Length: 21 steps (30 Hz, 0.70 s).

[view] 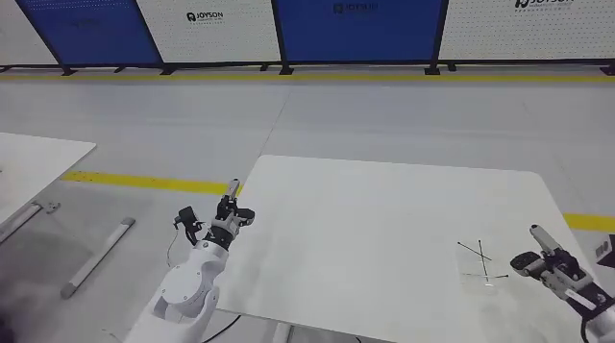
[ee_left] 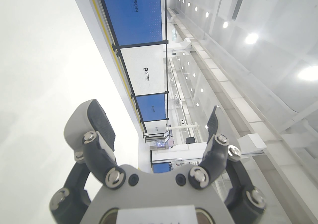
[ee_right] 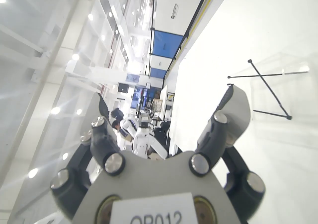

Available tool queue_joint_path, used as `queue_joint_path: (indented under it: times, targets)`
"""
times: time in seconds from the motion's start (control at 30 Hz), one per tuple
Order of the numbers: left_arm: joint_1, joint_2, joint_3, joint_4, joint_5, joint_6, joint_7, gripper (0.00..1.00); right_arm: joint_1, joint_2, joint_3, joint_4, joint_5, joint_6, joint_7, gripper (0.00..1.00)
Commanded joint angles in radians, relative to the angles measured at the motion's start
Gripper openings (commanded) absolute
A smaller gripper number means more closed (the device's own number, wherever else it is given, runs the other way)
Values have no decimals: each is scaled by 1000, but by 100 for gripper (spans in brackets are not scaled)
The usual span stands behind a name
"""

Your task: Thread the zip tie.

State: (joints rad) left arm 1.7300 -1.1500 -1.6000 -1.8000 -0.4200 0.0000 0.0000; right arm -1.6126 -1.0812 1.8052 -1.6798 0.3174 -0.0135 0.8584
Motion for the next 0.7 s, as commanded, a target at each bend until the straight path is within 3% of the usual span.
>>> queue_joint_path:
  times: [0.0, 0.07, 0.53, 0.67]
  targets:
    - [0, 0, 0, 0, 0, 0, 0, 100, 30, 6, 13, 36, 0, 0, 54, 100]
    - [0, 0, 0, 0, 0, 0, 0, 100, 47, 8, 9, 50, 27, 10, 98, 100]
    - [0, 0, 0, 0, 0, 0, 0, 100, 47, 8, 9, 50, 27, 10, 98, 100]
    - [0, 0, 0, 0, 0, 0, 0, 100, 97, 32, 38, 44, -60, 31, 275, 100]
